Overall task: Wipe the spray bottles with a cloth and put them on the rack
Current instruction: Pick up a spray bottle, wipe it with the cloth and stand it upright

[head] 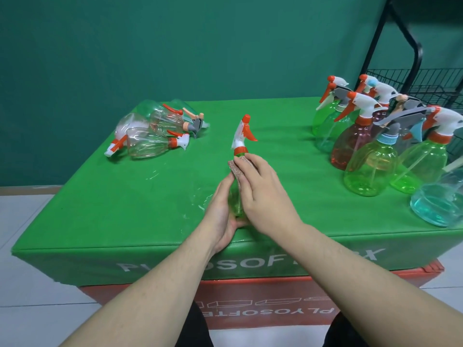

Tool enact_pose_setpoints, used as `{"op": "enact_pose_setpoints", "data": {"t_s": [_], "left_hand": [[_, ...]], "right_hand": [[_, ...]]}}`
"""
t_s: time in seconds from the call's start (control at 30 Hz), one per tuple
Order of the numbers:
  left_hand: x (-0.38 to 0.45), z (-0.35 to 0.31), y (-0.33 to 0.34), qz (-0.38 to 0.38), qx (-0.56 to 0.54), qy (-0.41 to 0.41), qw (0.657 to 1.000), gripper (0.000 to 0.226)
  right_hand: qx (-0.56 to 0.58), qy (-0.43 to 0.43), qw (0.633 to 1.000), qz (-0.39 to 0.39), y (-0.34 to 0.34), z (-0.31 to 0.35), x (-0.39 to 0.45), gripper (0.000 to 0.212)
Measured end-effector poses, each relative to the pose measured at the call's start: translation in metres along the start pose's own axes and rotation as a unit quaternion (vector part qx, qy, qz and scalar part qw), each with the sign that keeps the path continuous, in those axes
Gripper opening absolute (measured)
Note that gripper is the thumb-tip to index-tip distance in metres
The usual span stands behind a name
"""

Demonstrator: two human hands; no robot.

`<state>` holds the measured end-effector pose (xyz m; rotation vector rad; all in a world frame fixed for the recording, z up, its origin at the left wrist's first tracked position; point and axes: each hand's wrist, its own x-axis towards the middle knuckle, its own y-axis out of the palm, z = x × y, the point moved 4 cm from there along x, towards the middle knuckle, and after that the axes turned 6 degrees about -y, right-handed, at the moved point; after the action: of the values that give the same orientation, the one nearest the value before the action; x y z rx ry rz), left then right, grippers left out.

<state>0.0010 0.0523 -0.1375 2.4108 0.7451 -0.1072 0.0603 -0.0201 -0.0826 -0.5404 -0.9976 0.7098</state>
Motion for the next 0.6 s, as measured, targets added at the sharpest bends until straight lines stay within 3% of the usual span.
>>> {"op": "enact_pose_setpoints", "data": {"t_s": [0.13,0.33,0.6], "left_hand": [[-0.006,-0.002,0.002,0.005,-0.004,-0.003,1.000,0.039],[-0.007,-0.002,-0.002,-0.010,-0.004,-0.015,1.000,0.044],[-0.003,0.002,-0.004,-0.026,-0.061,0.008,0.998,0.057]], "right_hand": [[0.022,0.039,0.999,0.022,0.000,-0.001,0.016,0.041],[0.147,0.159,0.976,0.017,0.001,-0.013,0.024,0.042],[0.071,0.042,0.997,0.008,0.007,0.004,-0.014,0.051]]}}
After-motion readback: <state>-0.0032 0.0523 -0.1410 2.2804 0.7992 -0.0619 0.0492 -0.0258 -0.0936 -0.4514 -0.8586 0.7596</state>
